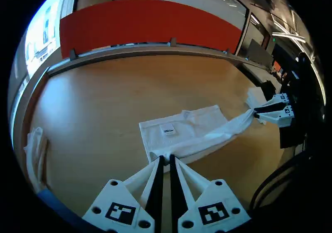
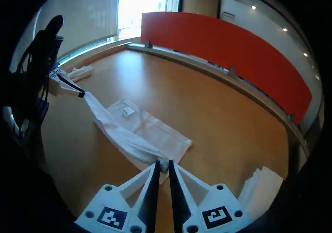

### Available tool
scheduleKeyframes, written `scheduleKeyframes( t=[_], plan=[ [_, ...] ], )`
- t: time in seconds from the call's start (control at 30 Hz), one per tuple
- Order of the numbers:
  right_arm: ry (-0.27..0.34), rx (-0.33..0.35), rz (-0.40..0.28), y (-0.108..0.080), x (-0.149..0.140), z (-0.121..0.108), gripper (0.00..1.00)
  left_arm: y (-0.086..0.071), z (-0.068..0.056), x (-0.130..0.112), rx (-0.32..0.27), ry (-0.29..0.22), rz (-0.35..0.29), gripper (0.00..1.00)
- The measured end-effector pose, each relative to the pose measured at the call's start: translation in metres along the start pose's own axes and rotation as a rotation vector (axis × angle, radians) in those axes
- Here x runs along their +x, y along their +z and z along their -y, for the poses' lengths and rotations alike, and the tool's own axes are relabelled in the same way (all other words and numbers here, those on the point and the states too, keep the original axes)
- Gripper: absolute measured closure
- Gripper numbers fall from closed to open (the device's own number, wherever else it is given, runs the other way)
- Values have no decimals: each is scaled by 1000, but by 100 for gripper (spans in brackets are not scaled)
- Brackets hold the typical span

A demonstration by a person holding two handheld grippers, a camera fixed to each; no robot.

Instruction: Fold towel

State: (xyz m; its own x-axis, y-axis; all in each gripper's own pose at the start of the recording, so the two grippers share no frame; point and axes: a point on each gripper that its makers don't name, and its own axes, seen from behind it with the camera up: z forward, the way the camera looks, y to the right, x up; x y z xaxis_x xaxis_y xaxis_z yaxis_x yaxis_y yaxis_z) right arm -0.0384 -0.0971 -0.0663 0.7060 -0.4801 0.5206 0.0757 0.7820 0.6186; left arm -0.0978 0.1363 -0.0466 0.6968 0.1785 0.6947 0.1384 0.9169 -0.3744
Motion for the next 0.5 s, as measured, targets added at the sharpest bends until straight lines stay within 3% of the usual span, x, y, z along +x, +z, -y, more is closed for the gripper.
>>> scheduleKeyframes(
  t=[0.5],
  plan=[
    [40, 15, 49, 37, -16, -12, 84, 41, 13, -9, 1, -12, 48, 90]
  ],
)
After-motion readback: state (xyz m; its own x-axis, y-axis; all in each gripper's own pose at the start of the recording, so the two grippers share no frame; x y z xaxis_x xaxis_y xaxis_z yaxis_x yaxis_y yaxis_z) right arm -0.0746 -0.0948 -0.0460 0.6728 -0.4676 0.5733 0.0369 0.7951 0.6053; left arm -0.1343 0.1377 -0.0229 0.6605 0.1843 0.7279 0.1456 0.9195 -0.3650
